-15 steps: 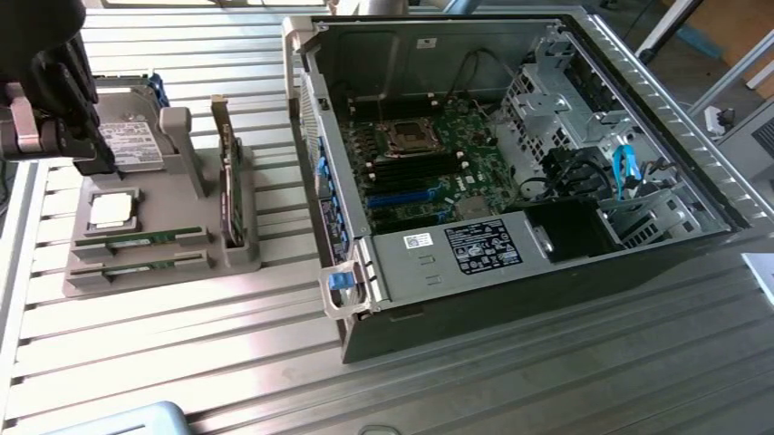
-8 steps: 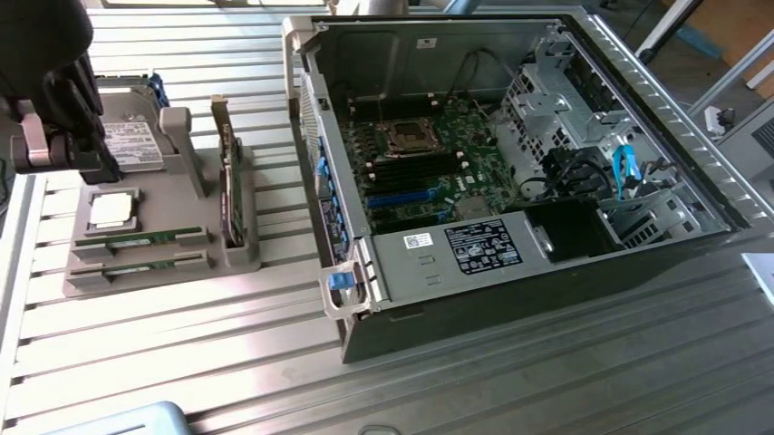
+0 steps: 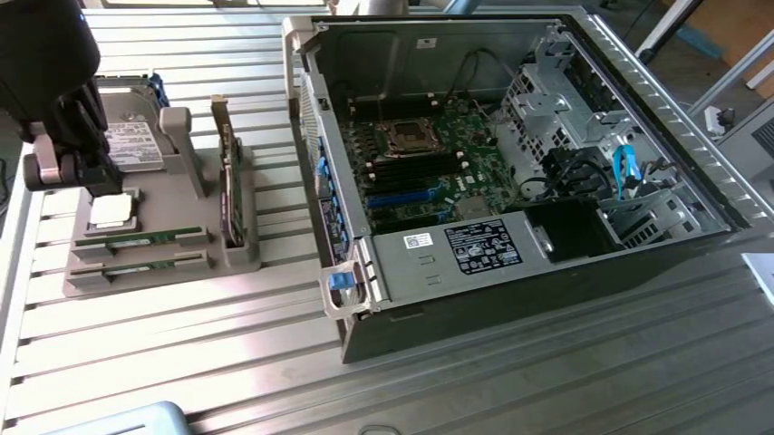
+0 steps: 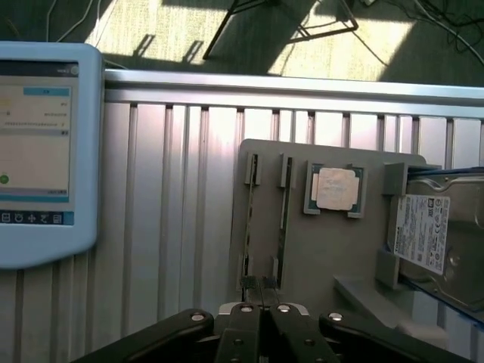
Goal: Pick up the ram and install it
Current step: 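Pick up the ram and move it above insertion slot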
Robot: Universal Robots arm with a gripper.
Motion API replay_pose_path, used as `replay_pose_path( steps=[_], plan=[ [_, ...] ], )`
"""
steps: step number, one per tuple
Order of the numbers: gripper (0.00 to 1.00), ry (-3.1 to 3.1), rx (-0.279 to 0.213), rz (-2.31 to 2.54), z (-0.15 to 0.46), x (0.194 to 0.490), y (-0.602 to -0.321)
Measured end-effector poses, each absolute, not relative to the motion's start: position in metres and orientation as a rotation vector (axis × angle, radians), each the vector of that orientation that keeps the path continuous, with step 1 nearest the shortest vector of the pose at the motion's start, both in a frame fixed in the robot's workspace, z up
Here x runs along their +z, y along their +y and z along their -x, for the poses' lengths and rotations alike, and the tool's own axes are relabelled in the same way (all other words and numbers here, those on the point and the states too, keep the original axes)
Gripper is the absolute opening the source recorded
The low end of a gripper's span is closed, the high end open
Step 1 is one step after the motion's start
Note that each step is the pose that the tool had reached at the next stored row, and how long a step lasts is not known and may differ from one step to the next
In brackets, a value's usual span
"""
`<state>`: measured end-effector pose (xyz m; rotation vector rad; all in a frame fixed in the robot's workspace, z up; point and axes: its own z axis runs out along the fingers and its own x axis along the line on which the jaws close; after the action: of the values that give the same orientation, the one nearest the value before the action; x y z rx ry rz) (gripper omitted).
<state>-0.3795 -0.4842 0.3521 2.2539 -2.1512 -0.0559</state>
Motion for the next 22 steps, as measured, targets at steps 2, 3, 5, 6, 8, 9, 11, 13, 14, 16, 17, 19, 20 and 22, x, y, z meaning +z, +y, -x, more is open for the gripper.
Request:
replay_pose_path(
  steps=[2, 3, 5, 6, 8, 9, 11, 13, 14, 16, 17, 19, 20, 22],
  plan=[
    [0.11, -2.149, -0.056, -2.255, 0.3799, 0.3478, -0.4842],
    [0.11, -2.149, -0.056, -2.255, 0.3800, 0.3477, -0.4842],
    [0.11, -2.149, -0.056, -2.255, 0.3800, 0.3477, -0.4842],
    [0.11, -2.149, -0.056, -2.255, 0.3800, 0.3476, -0.4842],
    [0.11, -2.149, -0.056, -2.255, 0.3800, 0.3476, -0.4842],
    [0.11, -2.149, -0.056, -2.255, 0.3800, 0.3476, -0.4842],
    [0.17, -2.149, -0.056, -2.255, 0.3800, 0.3476, -0.4842],
    [0.29, -2.149, -0.056, -2.255, 0.3800, 0.3476, -0.4842],
    [0.29, -2.149, -0.056, -2.255, 0.3800, 0.3476, -0.4842],
    [0.36, -2.149, -0.056, -2.255, 0.3800, 0.3476, -0.4842],
    [0.36, -2.149, -0.056, -2.255, 0.3800, 0.3476, -0.4842],
    [0.36, -2.149, -0.055, -2.255, 0.3799, 0.3470, -0.4841],
    [0.36, -2.149, -0.053, -2.255, 0.3800, 0.3453, -0.4841],
    [0.36, -2.148, -0.053, -2.254, 0.3801, 0.3408, -0.4840]
  ],
)
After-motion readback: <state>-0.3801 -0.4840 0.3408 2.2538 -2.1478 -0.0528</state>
